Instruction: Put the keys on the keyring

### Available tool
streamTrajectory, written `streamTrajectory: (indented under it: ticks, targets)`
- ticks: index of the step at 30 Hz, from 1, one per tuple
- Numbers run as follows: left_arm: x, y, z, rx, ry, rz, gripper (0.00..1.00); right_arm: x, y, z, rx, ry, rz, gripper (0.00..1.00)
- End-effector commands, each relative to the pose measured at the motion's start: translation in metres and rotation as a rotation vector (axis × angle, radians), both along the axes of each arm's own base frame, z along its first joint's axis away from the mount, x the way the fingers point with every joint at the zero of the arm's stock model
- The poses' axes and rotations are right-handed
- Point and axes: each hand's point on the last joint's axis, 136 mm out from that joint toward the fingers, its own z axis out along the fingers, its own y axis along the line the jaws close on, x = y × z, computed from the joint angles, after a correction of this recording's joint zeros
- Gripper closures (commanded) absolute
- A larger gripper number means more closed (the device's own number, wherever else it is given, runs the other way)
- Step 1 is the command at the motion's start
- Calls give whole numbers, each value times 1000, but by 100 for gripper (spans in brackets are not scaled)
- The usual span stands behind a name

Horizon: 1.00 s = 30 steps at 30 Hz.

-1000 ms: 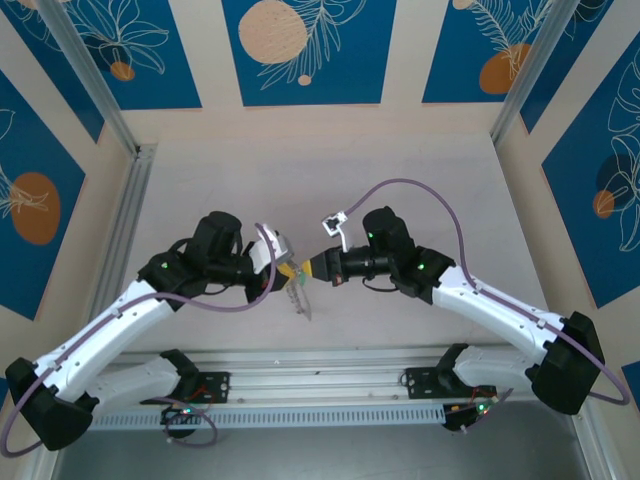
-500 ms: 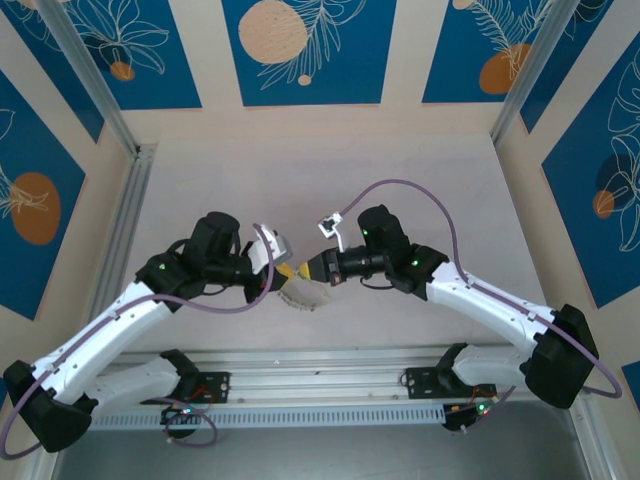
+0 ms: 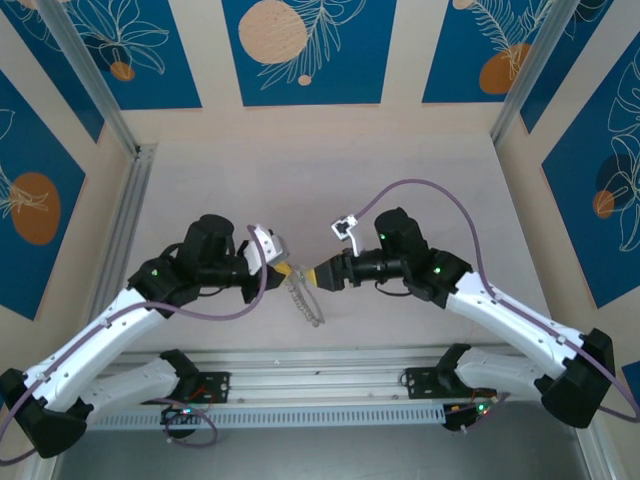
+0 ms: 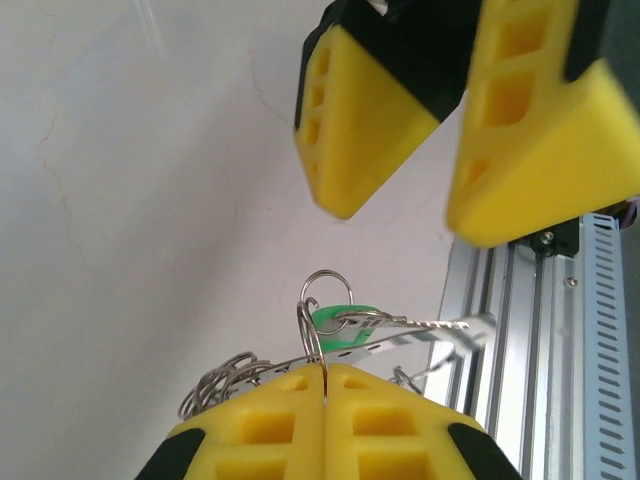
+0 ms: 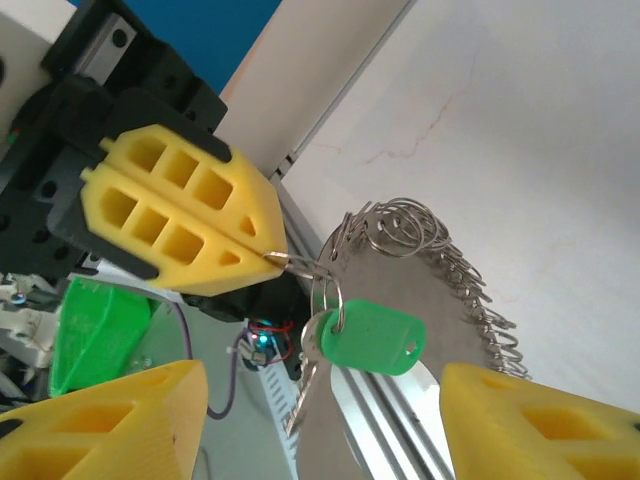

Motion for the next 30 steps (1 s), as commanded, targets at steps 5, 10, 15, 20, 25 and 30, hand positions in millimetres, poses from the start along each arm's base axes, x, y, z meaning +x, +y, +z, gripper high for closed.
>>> streamTrajectory:
  ticks: [5,10,15,20,25,30]
  targets:
    - [5,-10,49,-153,-112,12,100,-4,-5,15,-30,-123,29,38]
    - [10,-20,62,-205,-136,14,100,-5,4,17,-10,-156,21,40]
    - [9,-26,71,-238,-158,15,100,4,-2,31,16,-236,-49,53]
    - [5,-25,80,-254,-188,10,100,12,-13,42,38,-206,-77,62]
    - [0,-24,86,-265,-215,-4,100,9,-22,57,95,-183,-69,61]
    - [-2,-24,91,-271,-239,-19,100,8,-20,70,143,-165,-26,62]
